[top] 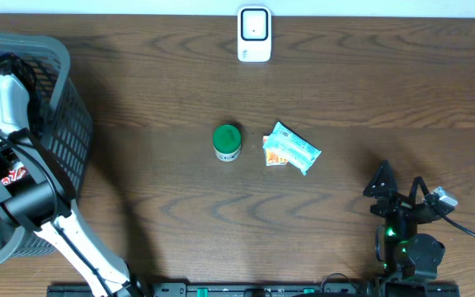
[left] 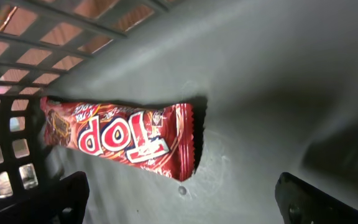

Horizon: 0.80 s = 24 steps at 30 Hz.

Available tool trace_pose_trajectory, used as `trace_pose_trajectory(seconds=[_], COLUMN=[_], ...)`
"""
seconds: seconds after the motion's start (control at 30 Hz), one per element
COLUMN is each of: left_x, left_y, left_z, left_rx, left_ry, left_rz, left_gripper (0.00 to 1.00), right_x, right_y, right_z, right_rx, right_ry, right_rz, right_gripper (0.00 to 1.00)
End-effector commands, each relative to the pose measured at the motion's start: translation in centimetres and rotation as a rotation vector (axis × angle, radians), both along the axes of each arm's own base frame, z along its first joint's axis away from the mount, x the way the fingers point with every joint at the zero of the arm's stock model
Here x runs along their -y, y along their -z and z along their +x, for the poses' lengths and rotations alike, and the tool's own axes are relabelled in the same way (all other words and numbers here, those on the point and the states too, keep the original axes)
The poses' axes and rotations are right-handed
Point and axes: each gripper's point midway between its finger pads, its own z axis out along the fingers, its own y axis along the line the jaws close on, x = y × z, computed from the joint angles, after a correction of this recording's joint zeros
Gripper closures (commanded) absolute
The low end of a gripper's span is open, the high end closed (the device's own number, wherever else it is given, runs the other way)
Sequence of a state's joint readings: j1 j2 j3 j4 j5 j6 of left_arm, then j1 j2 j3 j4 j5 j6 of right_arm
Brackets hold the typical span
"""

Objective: Scan the item barcode
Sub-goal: 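Reach the left gripper into the basket toward the red TOP candy bar, then grasp the red TOP bar with the left gripper and lift it out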

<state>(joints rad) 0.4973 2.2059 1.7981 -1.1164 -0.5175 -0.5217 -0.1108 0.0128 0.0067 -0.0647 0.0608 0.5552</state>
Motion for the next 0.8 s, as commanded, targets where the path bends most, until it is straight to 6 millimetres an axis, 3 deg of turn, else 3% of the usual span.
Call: trace_pose_trajectory(seconds=[0.0, 0.3, 0.63, 0.73, 0.77], left_x=[-0.9, -2.4, -2.8, -2.6, -2.6], left_y=[2.3, 5.4, 6.7, 6.8, 6.9], left_z=[-1.6, -6.0, -10.0, -10.2, -10.3], left_rx=[-0.105, -0.262, -0.337, -0.344, -0.345], left_ry=[0.009, -0.046, -0.146, -0.148, -0.147], left_rz=[-0.013, -0.087, -0.157, -0.166, -0.167], left_gripper=[0.03, 0.02, 0.03, 0.11, 0.19], right_x=[0.0, 0.0, 0.0, 0.0, 0.0], right_y=[0.1, 0.1, 0.1, 0.1, 0.1], right_z=[0.0, 0.0, 0.0, 0.0, 0.0], right_rx=[-0.005, -0.005, -0.005, -0.005, -0.005], right_ry=[0.001, 0.001, 0.001, 0.001, 0.001], right_rz=[-0.013, -0.013, -0.013, -0.013, -0.013], right_gripper=[0.01, 0.01, 0.01, 0.01, 0.01])
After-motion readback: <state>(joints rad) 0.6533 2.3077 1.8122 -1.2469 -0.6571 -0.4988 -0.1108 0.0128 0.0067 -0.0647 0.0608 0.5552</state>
